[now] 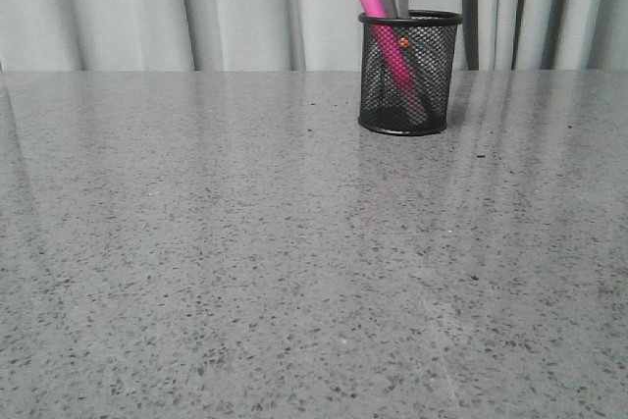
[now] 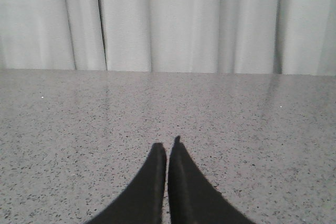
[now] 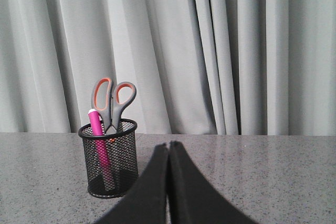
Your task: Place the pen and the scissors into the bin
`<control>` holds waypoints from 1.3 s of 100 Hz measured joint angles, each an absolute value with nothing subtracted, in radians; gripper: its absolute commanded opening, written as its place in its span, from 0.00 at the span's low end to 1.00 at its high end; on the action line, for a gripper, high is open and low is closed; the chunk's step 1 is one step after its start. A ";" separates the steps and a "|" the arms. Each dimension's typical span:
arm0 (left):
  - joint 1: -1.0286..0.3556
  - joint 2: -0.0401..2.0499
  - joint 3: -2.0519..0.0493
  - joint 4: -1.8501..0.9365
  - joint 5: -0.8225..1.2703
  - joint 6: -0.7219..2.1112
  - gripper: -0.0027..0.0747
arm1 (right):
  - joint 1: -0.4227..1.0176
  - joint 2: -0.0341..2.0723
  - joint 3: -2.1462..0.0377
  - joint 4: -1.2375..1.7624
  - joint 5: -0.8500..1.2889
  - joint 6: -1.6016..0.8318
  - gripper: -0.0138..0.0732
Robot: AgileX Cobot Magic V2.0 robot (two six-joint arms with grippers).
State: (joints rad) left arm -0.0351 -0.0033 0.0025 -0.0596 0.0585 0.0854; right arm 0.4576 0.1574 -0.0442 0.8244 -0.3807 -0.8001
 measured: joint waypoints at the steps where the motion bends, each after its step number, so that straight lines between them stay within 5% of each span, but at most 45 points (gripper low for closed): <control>1: -0.035 -0.003 0.002 -0.060 0.059 0.085 0.01 | 0.458 0.157 -0.044 0.824 -0.381 -0.800 0.07; 90: -0.035 -0.003 0.002 -0.061 0.059 0.085 0.01 | 0.441 0.157 -0.042 0.746 -0.418 -0.759 0.07; 130: -0.035 -0.003 0.002 -0.061 0.059 0.085 0.01 | 0.023 0.063 -0.016 0.102 -0.056 -0.165 0.07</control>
State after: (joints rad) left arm -0.0351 -0.0033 0.0025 -0.0613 0.0585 0.0854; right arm 0.0228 0.0635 -0.0161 0.1020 -0.0560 -0.1647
